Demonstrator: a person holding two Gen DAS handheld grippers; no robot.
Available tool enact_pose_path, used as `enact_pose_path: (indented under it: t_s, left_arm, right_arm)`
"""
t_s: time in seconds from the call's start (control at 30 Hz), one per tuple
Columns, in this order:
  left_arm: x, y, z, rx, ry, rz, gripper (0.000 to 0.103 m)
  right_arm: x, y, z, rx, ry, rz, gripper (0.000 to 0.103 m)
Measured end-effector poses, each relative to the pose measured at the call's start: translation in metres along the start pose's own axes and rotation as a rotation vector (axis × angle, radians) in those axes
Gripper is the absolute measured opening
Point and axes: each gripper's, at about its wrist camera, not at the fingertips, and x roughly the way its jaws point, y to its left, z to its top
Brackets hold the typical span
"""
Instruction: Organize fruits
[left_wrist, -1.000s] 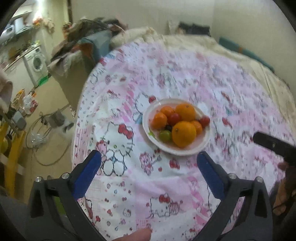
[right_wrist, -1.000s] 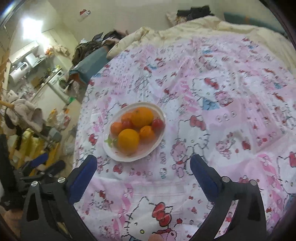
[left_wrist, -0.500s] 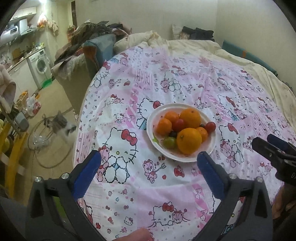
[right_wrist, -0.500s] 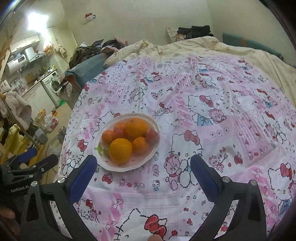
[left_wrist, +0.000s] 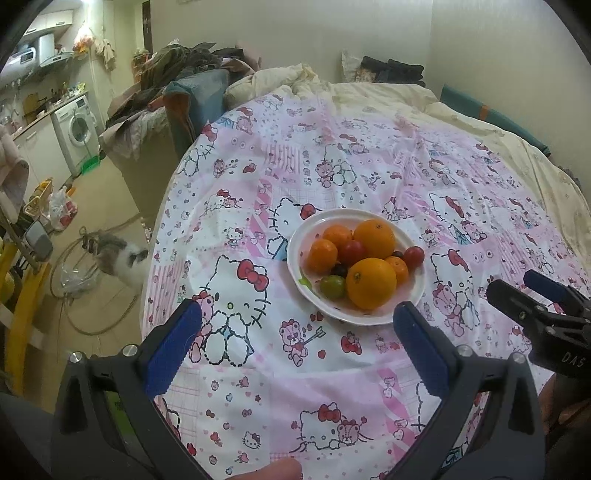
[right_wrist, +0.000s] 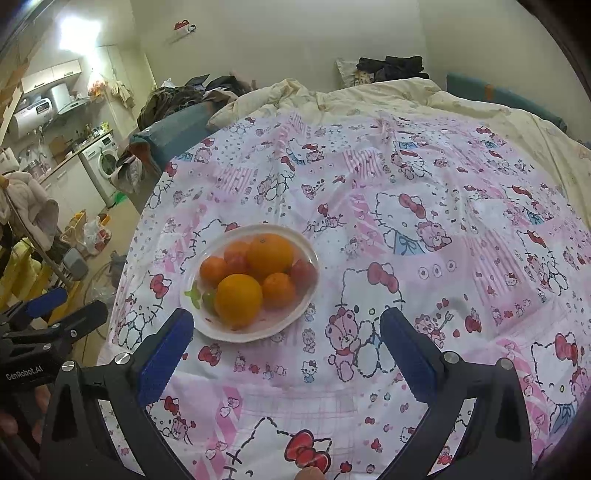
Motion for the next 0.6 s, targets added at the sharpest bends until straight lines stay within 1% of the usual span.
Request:
enact_pose_path:
  t_s: [0.6]
  left_arm:
    - [0.0009, -0.0017, -0.0011, -0.002, 0.001, -0.002, 0.102]
  right_arm:
    - [-0.0013, -0.0015, 0.0017, -0.009, -0.011, -0.021, 0.103]
